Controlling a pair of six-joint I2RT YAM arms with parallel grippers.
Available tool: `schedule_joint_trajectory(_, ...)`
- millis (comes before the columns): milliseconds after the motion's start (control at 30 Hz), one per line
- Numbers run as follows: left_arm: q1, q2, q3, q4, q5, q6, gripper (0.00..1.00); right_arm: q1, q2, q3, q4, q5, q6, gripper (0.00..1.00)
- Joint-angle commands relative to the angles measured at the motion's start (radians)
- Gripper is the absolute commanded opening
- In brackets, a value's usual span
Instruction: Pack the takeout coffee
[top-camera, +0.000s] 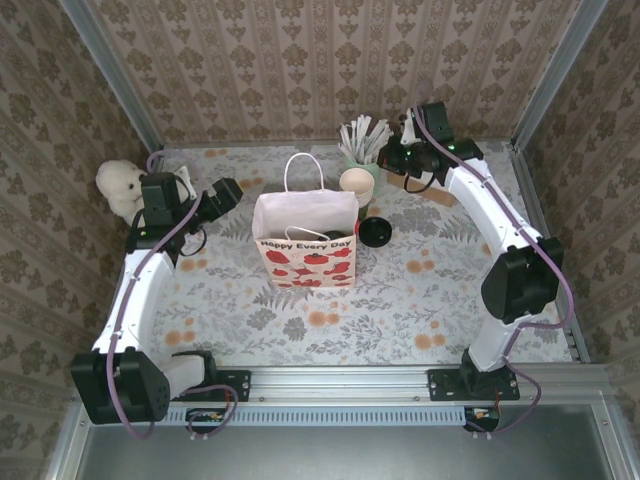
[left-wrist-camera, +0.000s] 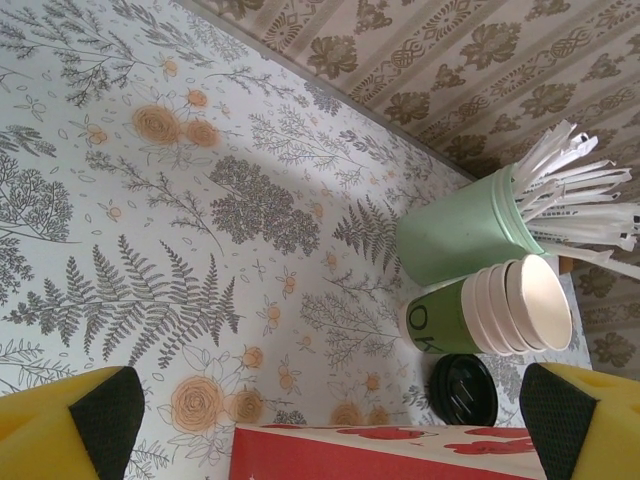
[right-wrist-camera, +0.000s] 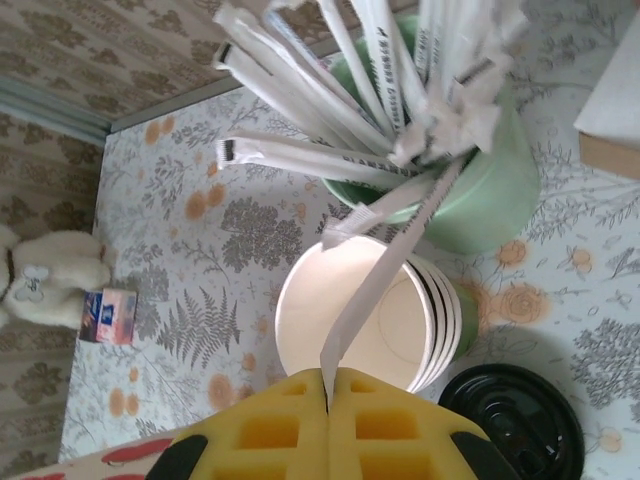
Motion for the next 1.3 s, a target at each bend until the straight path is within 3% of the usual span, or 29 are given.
schedule_joint_trajectory(0, 0.005, -0.012, 0.042, 0.026, 0.039, 0.057, 1.0, -0.005, 0.004, 0.099, -0.145, -0.055, -0.266, 0.03)
schedule_joint_trajectory(133, 0.005, -0.009, 0.07, 0.029, 0.093, 0.119, 1.0, -0.003, -0.01, 0.221, -0.331, -0.007, -0.498, 0.0)
schedule_joint_trajectory(400, 0.002, -0.007, 0.187, -0.09, 0.294, 0.296, 1.0, 0.01, -0.188, 0.45, -0.669, 0.097, -0.729, 0.0)
schedule_joint_trajectory(567, -0.007, -0.009, 0.196, -0.081, 0.368, 0.253, 1.0, 0.035, -0.356, 0.413, -0.695, -0.048, -0.772, 0.0)
schedule_joint_trajectory(633, -0.01, -0.009, 0.201, -0.096, 0.362, 0.225, 1.0, 0.052, -0.42, 0.395, -0.674, -0.164, -0.766, 0.0)
schedule_joint_trajectory(700, -0.011, -0.01, 0.216, -0.146, 0.286, 0.202, 1.0, 0.065, -0.449, 0.389, -0.666, -0.272, -0.742, 0.0)
schedule_joint_trajectory(767, -0.008, -0.01, 0.252, -0.267, 0.1, 0.179, 1.0, 0.078, -0.458, 0.389, -0.702, -0.366, -0.717, 0.0)
schedule_joint_trajectory(833, 0.004, -0.013, 0.277, -0.394, -0.086, 0.15, 1.0, 0.107, -0.464, 0.372, -0.74, -0.389, -0.682, 0.0)
schedule_joint_trajectory(900, 0.018, -0.022, 0.262, -0.44, -0.174, 0.126, 1.0, 0.137, -0.477, 0.326, -0.729, -0.415, -0.65, 0.0)
schedule_joint_trajectory(1000, 0.021, -0.03, 0.21, -0.429, -0.213, 0.084, 1.0, 0.177, -0.477, 0.249, -0.637, -0.479, -0.597, 0.0)
schedule_joint_trajectory(1133, 0.011, -0.004, 0.148, -0.392, -0.141, -0.006, 1.0, 0.198, -0.423, 0.17, -0.507, -0.597, -0.564, 0.0)
schedule_joint_trajectory(1267, -0.032, 0.014, 0.106, -0.378, -0.147, -0.038, 1.0, 0.213, -0.302, 0.143, -0.373, -0.696, -0.492, 0.0)
